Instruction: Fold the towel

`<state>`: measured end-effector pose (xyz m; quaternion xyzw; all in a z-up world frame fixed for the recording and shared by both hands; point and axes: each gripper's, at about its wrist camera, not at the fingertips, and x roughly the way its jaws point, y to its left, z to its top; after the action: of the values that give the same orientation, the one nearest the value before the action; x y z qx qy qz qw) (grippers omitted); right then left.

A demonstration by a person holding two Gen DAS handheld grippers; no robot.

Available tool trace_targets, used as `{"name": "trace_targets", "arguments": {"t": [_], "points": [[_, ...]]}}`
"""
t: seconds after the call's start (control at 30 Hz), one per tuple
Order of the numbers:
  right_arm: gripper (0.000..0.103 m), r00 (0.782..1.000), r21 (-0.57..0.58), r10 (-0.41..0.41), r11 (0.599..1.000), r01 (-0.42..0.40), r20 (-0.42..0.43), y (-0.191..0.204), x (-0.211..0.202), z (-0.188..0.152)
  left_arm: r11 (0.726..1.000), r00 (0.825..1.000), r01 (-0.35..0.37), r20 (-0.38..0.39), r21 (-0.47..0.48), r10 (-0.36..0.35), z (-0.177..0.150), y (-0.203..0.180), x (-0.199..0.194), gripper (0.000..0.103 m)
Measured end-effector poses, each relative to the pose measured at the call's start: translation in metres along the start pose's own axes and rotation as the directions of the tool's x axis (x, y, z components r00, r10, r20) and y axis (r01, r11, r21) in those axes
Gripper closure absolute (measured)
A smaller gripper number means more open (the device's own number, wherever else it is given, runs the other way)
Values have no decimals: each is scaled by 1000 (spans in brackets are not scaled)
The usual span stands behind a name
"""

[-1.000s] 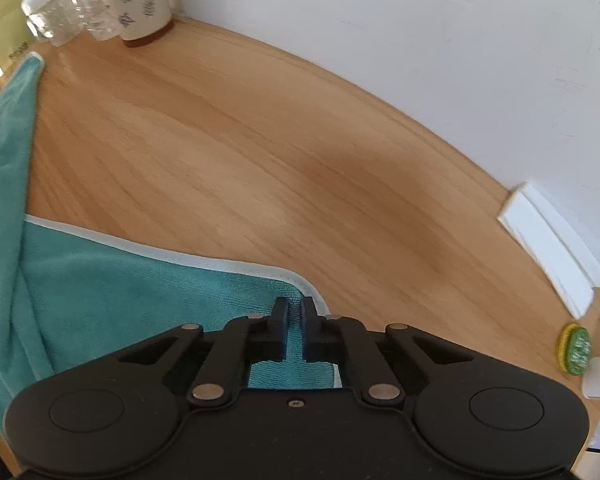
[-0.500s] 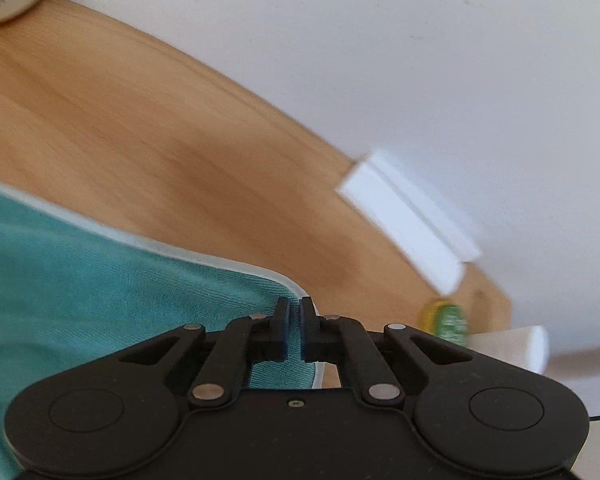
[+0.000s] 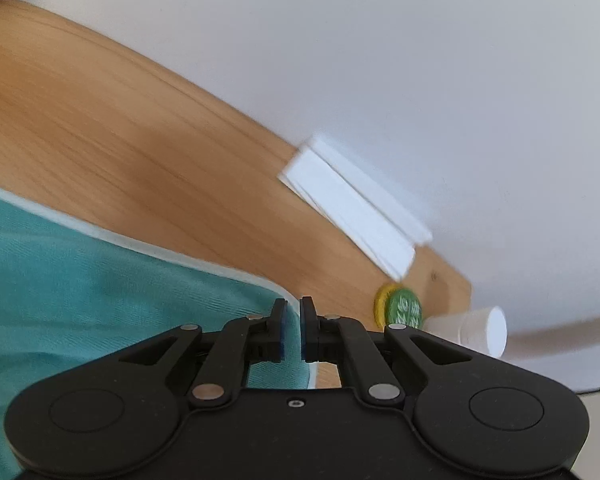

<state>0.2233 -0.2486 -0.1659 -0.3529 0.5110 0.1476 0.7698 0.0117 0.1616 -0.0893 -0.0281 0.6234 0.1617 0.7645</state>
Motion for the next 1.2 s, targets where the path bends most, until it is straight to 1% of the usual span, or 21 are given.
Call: {"name": "trace_targets", "arguments": {"t": [0.03,0.1,0.13,0.2,0.27,0.33,0.4,0.53,0.67,0.77,0.87,0.93,0.97,1.03,1.1,1.17,1.2], "points": [[97,1000,10,14,1000,-14,10,1,-2,1,1000,1000,-4,-5,8,4,-1,-2,2,37],[96,999,45,50,998,-50,14,0,-1,1,999,999,-28,-44,35,30,-6,-7,12,36],[96,997,70,72,995,-72,8,-2,1,0,999,999,-28,-39,30,29,-9,-7,13,36],[96,996,106,91,990,-89,-11,-5,8,-6,1000,999,-17,-36,-2,17,-15,-2,13,33],[96,997,124,75,990,-74,-2,-9,11,-12,998,998,-1,-56,-67,-3,-23,7,15,33],[96,1000,106,21,994,-20,-7,-9,13,-18,998,998,-15,-61,-60,11,-31,8,14,30],[96,1000,96,-14,995,15,-14,-12,17,-21,998,998,-32,-61,-48,29,-37,8,13,26],[98,999,129,-21,991,26,-33,-23,22,-22,996,996,-41,-85,-77,34,-44,10,13,26],[98,998,163,-28,986,36,-51,-34,27,-23,995,991,-65,-118,-79,55,-54,9,12,26],[98,997,188,-33,981,45,-66,-43,31,-23,992,988,-77,-145,-104,61,-65,9,11,26],[98,997,198,-36,979,50,-72,-47,32,-23,992,982,-86,-179,-97,68,-73,4,9,27],[98,996,184,-34,982,48,-78,-46,31,-21,992,980,-64,-197,-112,41,-72,5,7,32],[98,997,179,-36,983,46,-62,-44,26,-21,991,981,-58,-193,-121,34,-72,6,2,32],[96,999,164,-35,986,41,-40,-41,18,-19,991,985,-63,-166,-118,43,-68,6,-10,31],[89,999,138,-32,990,35,-21,-36,7,-17,993,991,-55,-130,-104,42,-62,7,-25,31],[78,1000,124,-20,992,18,12,-31,-7,-17,994,996,-44,-78,-99,36,-52,13,-46,30],[76,1000,119,-6,993,3,24,-27,-16,-18,994,998,-34,-53,-106,29,-47,17,-53,28]]}}
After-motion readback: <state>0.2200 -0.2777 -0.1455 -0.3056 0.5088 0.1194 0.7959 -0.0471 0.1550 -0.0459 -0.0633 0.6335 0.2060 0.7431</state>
